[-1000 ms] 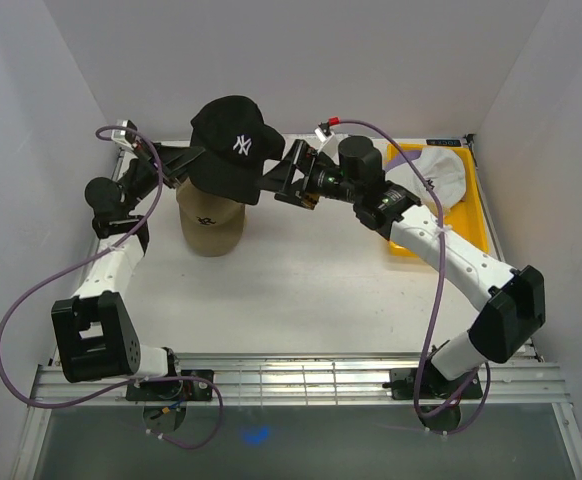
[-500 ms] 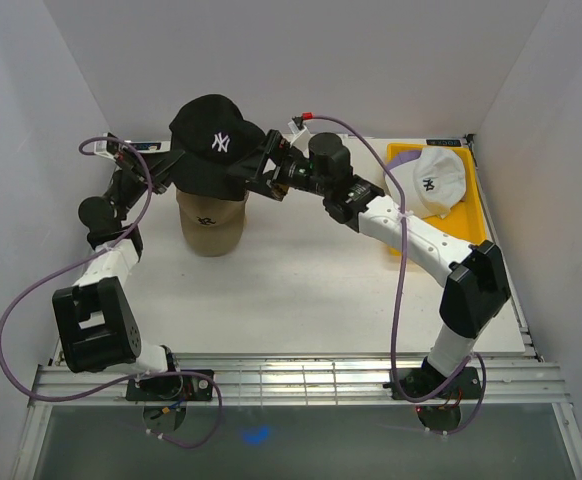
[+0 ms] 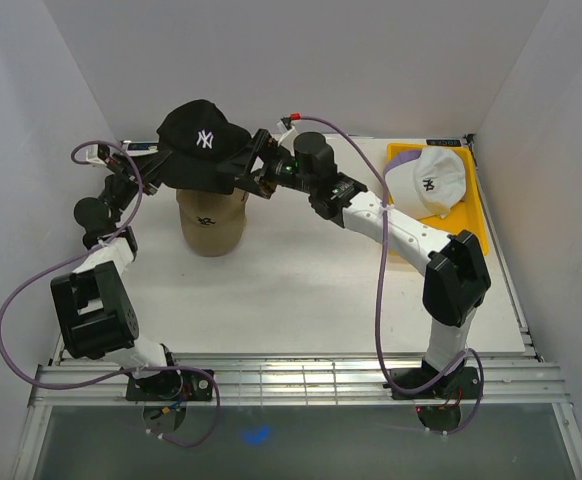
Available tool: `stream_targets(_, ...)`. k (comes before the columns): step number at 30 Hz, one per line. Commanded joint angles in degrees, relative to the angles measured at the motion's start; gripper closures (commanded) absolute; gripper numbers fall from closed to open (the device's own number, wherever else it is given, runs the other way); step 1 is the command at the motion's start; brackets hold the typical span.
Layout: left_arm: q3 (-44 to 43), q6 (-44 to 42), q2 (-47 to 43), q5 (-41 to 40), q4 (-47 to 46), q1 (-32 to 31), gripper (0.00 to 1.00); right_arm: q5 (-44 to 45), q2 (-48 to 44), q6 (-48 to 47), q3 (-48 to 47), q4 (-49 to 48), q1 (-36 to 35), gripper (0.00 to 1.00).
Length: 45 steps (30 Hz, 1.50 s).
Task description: Stack the hats
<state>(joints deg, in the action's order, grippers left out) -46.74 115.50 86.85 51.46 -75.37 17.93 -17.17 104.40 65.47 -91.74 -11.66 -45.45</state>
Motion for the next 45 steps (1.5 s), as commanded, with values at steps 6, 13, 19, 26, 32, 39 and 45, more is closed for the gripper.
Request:
stream_targets(6,-1.2,9.2,3.3,1.2,-14.4,0.4,1.0,-2.0,2.4,-1.5,-11.9,-1.5,-1.4,0.23)
stream_targets(13,-5.7,9.3,7.5,2.7,-15.8,0.5,1.0,-3.3,7.7,-2.9,-20.3,2.1,-1.3,0.23)
stream_targets(19,-7.0,9.1,9.6,3.4,-16.2,0.4,1.0,-3.3,9.2,-4.4,-23.0,3.2,-1.3,0.23)
stream_targets(26,-4.7,8.8,9.7,4.6,-16.9,0.4,1.0,-2.9,7.9,-5.1,-21.7,2.7,-1.1,0.23)
stream_targets(32,-0.6,7.9,9.9,5.1,-18.3,0.5,1.0,-3.0,5.9,-6.5,-19.5,2.7,-1.1,0.23)
stream_targets(39,4.1,7.3,10.7,5.6,-21.0,0.4,1.0,-3.8,4.3,-6.8,-14.8,1.1,-1.3,0.23)
stream_targets(45,6.1,6.1,10.7,7.2,-21.0,0.4,1.0,-4.2,2.3,-6.8,-10.1,-1.3,-1.5,0.24)
